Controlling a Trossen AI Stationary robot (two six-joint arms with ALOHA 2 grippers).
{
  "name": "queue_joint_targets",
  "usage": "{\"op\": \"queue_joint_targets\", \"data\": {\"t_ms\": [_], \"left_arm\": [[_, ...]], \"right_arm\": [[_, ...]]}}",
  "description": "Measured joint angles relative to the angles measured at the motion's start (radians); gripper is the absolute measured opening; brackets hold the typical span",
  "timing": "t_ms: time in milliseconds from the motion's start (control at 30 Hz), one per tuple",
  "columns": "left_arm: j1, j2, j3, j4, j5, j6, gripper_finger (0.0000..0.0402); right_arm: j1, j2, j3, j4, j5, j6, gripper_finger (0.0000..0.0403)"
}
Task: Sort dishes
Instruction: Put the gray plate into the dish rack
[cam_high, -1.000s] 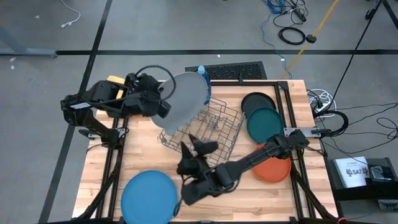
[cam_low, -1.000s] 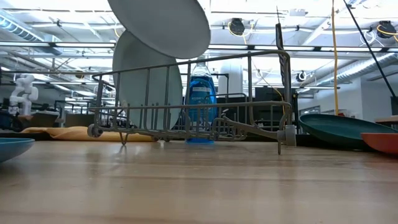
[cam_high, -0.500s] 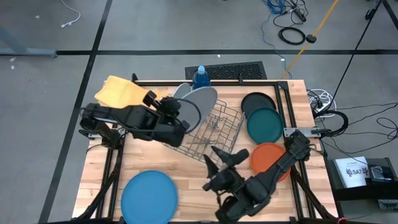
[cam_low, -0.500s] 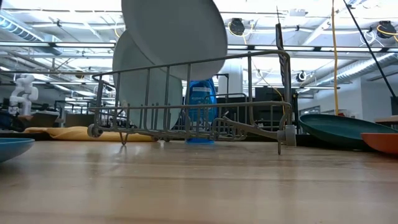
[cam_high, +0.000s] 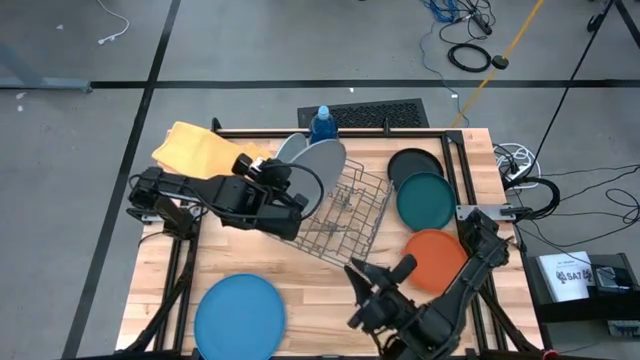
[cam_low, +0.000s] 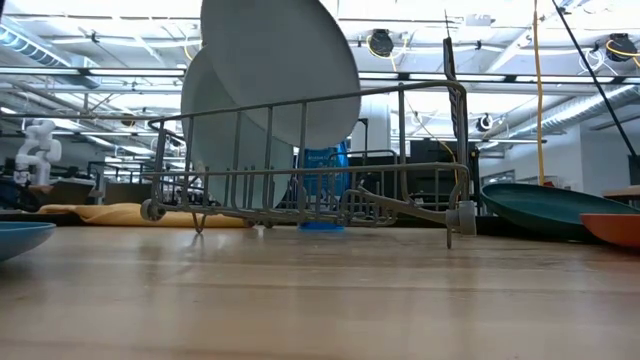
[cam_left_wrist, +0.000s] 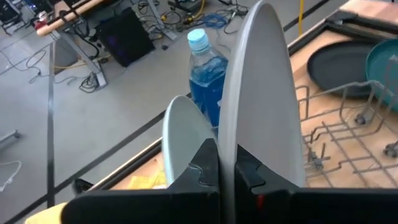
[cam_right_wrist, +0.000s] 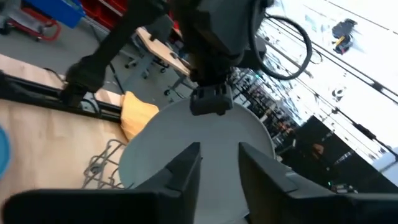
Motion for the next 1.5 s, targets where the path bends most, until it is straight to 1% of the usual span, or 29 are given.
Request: {"op": "queue_joint_targets", "data": {"t_ms": [133,200,333,467,633,767,833,933,1000,1100,1167,1267,1367,1500], "left_arm": [[0.032,-0.056,-0.020,-0.002,0.007,-0.006,0.0000],[0.050,-0.081,-0.030,-0.003,0.012,-0.013,0.0000],[0.073,-0.103,-0.048,-0.001,0.028,-0.013,0.0000],[0.086,-0.106,-0.065,-0.001,0.059,0.014,0.0000],[0.087,-0.105,-0.107,-0.002,0.075,0.012,0.0000],[0.078,-0.105,-0.111,-0.001,0.083,0.012,0.0000],[0.073,-0.107,-0.111,-0.001,0.083,0.015,0.0000],[0.063,-0.117,-0.111,-0.001,0.083,0.019,0.0000],[0.055,-0.128,-0.111,-0.001,0.083,0.019,0.0000],[0.046,-0.137,-0.111,-0.002,0.079,0.019,0.0000],[0.045,-0.142,-0.111,-0.002,0.079,0.022,0.0000],[0.042,-0.153,-0.111,-0.002,0.079,0.042,0.0000],[0.041,-0.170,-0.111,-0.001,0.079,0.052,0.0000],[0.048,-0.203,-0.117,-0.002,0.080,0.056,0.0000]], "right_arm": [[0.017,0.000,0.000,-0.001,-0.001,-0.004,0.0027],[0.021,0.001,0.000,-0.001,-0.001,-0.004,0.0007],[0.022,0.001,0.000,-0.002,-0.008,0.031,0.0008],[-0.009,0.002,0.000,-0.002,-0.099,0.050,0.0002],[-0.102,0.016,-0.001,-0.001,-0.141,0.114,0.0001],[-0.220,0.021,-0.001,0.000,-0.239,0.113,0.0001],[-0.280,0.022,-0.001,0.011,-0.271,0.056,0.0001],[-0.378,0.022,-0.001,0.060,-0.335,-0.100,0.0001],[-0.453,0.022,-0.001,0.113,-0.409,-0.231,0.0000],[-0.559,0.022,-0.001,0.207,-0.551,-0.447,0.0000],[-0.611,0.022,-0.001,0.269,-0.617,-0.576,0.0000],[-0.657,0.022,-0.001,0.383,-0.719,-0.758,0.0000],[-0.690,0.022,-0.001,0.471,-0.842,-0.881,0.0000],[-0.718,0.025,-0.001,0.540,-0.859,-0.986,0.0000]]}}
